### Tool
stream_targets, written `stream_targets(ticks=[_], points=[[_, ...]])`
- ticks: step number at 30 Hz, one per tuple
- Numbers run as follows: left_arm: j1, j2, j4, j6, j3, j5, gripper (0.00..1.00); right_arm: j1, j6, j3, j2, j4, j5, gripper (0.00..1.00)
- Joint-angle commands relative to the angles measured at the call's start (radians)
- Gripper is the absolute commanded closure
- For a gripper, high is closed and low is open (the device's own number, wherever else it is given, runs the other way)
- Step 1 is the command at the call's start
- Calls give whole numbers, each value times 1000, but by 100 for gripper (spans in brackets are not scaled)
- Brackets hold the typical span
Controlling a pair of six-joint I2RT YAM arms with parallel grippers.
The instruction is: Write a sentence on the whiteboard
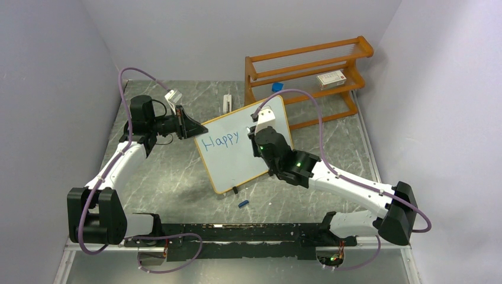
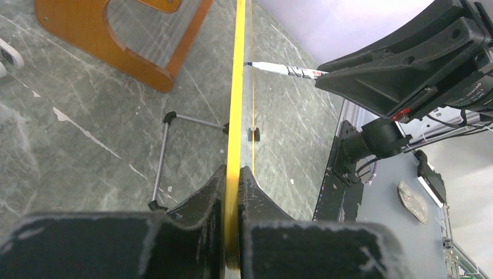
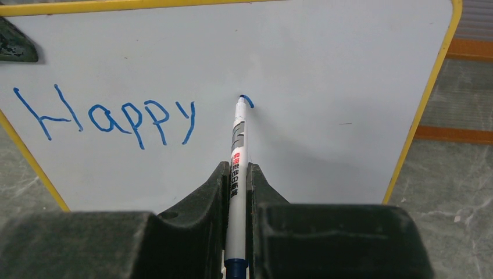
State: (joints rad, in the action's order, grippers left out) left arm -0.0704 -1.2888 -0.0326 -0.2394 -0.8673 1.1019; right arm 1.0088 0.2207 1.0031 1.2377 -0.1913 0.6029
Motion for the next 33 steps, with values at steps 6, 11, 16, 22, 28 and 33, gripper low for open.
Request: stream_targets(ticks=[6,11,16,22,28,33], points=[[-27,-20,47,44,4,-2,95,-7,-2,-1,4,8,-25,100],[-26,-21,47,46,2,-2,95,-8,-1,-1,3,-1,-30,100],[-26,-21,51,47,1,-5,95,-7,2,-1,3,-22,-44,100],[-26,-22,50,46,1,-6,95,-8,10,-7,-14,-60,-57,100],[-26,-23,53,49,1,-6,95,-8,9,-11,-17,-101,-66,100],[-25,-22,51,47,1,-5,95,-7,10,-19,-16,-118,-49,100]])
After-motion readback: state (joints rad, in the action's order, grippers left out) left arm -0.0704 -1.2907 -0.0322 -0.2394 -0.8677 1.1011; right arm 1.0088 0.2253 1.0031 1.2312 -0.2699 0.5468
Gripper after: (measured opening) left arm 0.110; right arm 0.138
